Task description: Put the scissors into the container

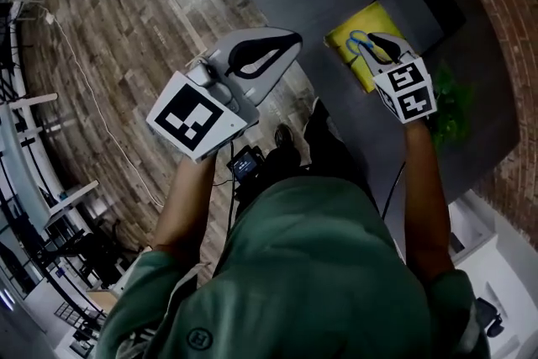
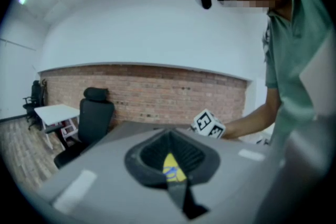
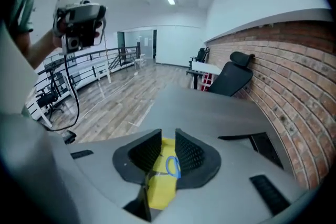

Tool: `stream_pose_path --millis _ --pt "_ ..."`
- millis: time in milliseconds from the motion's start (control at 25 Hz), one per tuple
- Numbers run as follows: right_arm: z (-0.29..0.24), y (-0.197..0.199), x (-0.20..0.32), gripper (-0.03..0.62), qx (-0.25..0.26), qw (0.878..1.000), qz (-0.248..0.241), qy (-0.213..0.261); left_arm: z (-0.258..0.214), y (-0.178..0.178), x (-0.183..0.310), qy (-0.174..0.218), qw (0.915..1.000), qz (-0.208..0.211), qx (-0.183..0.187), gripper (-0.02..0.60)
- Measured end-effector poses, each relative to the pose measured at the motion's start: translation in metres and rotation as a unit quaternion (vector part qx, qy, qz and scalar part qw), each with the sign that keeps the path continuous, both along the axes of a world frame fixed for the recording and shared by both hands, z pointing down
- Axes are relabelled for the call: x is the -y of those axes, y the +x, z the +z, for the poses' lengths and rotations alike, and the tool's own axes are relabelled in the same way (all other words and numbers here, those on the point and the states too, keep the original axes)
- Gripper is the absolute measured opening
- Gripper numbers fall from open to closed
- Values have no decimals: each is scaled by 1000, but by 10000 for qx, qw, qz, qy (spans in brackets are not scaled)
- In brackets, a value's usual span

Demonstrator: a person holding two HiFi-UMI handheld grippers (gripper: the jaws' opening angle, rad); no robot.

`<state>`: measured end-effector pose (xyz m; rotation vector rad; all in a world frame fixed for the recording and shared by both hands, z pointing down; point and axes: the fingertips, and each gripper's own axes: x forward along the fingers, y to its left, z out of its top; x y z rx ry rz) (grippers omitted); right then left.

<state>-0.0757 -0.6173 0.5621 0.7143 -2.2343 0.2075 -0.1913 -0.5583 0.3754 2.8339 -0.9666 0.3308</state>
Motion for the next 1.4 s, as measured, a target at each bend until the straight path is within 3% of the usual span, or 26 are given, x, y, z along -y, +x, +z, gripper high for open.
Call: stream_pose_path --millis 80,200,400,720,1120,1400 --pt "-28 -3 -3 43 340 9993 45 162 -6 -1 -7 95 9999 -16 30 3" --pt "-69 -8 -13 15 867 9957 26 338 -14 -1 -18 226 9997 -29 67 3" --pt "-146 -21 -34 6 1729 9829 -111 628 -29 -7 -35 420 9990 -66 107 3" --pt "-247 -51 -85 6 2494 9598 -460 1204 -47 -27 -67 673 9975 -150 147 3" --pt "-296 -77 -145 6 2578 9504 -902 1490 -55 -61 -109 814 9958 -414 118 3" --pt "-304 -80 -172 6 2394 9512 -992 1675 -57 -75 -132 821 9953 -502 83 3"
